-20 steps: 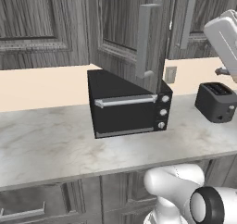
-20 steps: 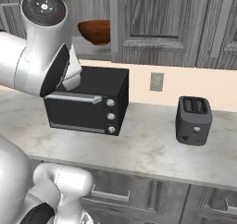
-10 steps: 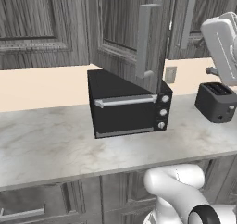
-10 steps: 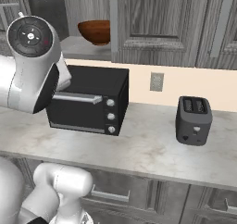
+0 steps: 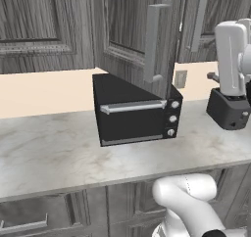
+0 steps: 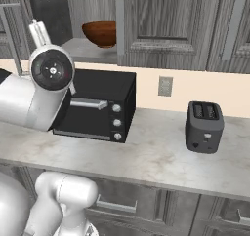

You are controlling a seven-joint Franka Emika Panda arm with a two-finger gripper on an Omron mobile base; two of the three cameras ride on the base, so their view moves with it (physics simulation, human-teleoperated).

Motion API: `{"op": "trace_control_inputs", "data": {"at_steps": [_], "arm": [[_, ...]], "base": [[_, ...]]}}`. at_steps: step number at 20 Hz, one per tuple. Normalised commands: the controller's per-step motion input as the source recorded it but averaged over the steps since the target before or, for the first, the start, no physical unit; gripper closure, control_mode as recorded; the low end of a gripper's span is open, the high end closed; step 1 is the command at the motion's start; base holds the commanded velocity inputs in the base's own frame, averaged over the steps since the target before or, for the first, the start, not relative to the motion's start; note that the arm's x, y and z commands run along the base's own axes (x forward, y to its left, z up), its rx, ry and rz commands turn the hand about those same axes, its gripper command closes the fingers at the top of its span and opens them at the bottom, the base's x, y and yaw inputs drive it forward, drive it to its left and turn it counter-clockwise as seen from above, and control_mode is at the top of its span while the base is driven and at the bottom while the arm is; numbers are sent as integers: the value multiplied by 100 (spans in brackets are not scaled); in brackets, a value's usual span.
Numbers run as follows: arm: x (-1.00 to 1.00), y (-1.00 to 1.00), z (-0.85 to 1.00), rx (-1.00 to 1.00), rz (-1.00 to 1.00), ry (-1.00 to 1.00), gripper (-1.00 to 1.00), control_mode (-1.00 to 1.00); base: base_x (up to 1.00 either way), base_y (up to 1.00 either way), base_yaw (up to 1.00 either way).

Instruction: Move the bowls from the cabinet to the plates on the dining table.

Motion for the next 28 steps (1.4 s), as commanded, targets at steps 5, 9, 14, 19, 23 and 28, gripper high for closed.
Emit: {"op": "trace_control_inputs", "data": {"at_steps": [5, 9, 14, 19, 23, 28], "arm": [[0, 0, 6, 17, 12, 2, -100, -100], [0, 0, 0, 2, 19, 1, -100, -100], [14, 5, 0, 0, 23, 0, -100, -100], [25, 3, 0, 0, 23, 0, -100, -100], [33, 0, 0, 0, 18, 0, -100, -100], [37, 0, 0, 0, 4, 0, -100, -100]], "base": [[0, 0, 0], [0, 0, 0], [0, 0, 0], [0, 0, 0], [0, 0, 0], [0, 0, 0]]}}
